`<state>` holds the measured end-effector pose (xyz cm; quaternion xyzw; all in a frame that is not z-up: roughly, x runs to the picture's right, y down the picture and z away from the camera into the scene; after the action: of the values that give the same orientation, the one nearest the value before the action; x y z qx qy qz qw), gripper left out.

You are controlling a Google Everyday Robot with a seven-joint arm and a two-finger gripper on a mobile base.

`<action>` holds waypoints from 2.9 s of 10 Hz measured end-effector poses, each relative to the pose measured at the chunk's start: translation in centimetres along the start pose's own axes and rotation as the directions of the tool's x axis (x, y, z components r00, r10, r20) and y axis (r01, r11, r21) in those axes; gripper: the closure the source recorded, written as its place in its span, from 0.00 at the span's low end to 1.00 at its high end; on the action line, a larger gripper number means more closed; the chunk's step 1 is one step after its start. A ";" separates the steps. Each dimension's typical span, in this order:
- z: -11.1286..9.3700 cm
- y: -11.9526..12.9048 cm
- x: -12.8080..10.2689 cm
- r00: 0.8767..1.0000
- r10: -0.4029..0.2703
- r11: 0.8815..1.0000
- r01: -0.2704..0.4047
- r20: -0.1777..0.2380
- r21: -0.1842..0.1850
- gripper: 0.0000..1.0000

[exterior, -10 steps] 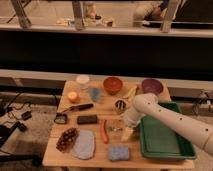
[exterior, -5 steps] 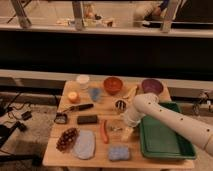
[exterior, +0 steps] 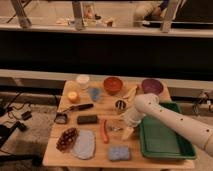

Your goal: Place fork in plastic cup

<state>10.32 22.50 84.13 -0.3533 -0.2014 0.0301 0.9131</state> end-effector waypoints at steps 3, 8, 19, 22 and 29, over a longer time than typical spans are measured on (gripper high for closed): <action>-0.1 0.0 -0.1 1.000 0.001 1.000 -0.001 0.004 0.005 0.41; -0.1 0.0 -0.1 1.000 -0.002 1.000 0.002 0.000 0.003 0.41; -0.3 0.0 -1.1 0.999 -0.036 0.999 0.036 0.000 -0.014 0.59; -0.2 0.0 -0.7 1.000 -0.031 0.999 0.031 -0.003 -0.015 0.61; -0.1 0.0 -0.5 0.999 -0.036 0.999 0.036 -0.003 -0.008 0.76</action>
<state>9.92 22.29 83.90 -0.3533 -0.2065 0.0122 0.9123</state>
